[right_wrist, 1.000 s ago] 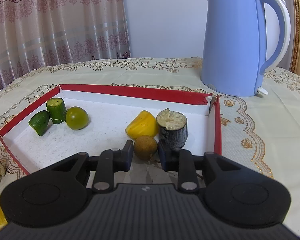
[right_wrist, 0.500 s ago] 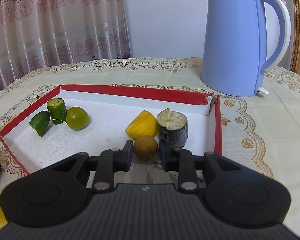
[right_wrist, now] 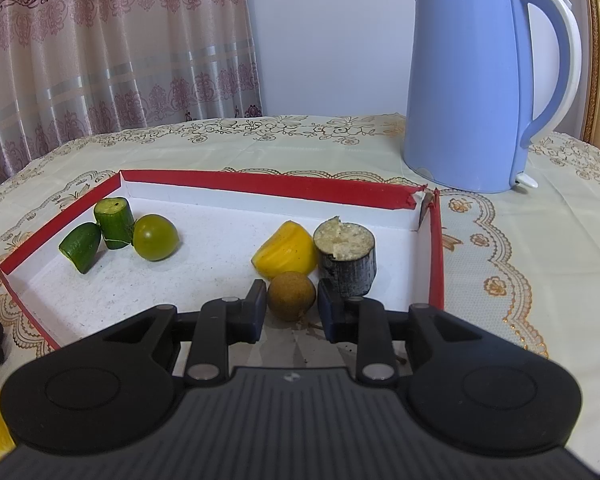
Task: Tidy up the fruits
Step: 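Carry the dark sugarcane piece over the red tray with the left gripper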
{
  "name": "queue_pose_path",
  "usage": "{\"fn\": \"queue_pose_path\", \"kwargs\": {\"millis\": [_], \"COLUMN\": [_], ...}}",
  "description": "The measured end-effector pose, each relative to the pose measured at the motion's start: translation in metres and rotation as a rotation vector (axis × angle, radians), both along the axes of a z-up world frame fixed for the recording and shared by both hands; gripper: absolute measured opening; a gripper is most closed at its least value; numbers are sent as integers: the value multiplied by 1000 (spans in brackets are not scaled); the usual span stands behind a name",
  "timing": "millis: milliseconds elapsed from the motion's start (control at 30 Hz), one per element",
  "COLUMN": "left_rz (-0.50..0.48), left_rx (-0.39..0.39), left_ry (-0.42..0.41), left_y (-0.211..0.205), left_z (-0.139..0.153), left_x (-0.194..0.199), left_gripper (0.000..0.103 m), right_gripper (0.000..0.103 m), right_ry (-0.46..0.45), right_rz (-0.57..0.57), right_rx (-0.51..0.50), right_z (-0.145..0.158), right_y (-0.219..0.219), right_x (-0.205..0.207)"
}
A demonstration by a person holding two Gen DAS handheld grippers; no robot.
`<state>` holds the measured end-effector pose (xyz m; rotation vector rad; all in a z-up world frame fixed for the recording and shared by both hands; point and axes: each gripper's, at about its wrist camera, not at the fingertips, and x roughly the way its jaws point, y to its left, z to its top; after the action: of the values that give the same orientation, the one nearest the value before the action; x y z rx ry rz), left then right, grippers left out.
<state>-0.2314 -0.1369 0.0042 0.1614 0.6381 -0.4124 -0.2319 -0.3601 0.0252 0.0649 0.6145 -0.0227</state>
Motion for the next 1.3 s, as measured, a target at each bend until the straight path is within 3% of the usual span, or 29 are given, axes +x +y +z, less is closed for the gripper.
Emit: {"fn": "queue_pose_path", "kwargs": {"millis": [267, 533, 700, 867, 1067, 1300], "left_rz": [-34, -115, -142, -151, -123, -121], "left_rx": [-5, -10, -35, -3, 5, 7], "left_ry": [-59, -174, -80, -39, 17, 28], "left_y": [-7, -49, -80, -103, -108, -106], "left_z": [23, 65, 58, 40, 25, 20], "left_x": [-8, 10, 40, 56, 75, 77], "left_gripper": [44, 44, 44, 44, 44, 44], "right_gripper": [27, 27, 27, 27, 28, 24], "right_ry": [0, 1, 0, -1, -2, -6], "right_rz": [0, 1, 1, 2, 3, -8], "right_rx": [1, -3, -2, 7, 22, 15], "right_z": [0, 0, 0, 0, -1, -1], "right_y": [0, 1, 0, 0, -3, -3], "right_x": [0, 0, 0, 0, 1, 0]}}
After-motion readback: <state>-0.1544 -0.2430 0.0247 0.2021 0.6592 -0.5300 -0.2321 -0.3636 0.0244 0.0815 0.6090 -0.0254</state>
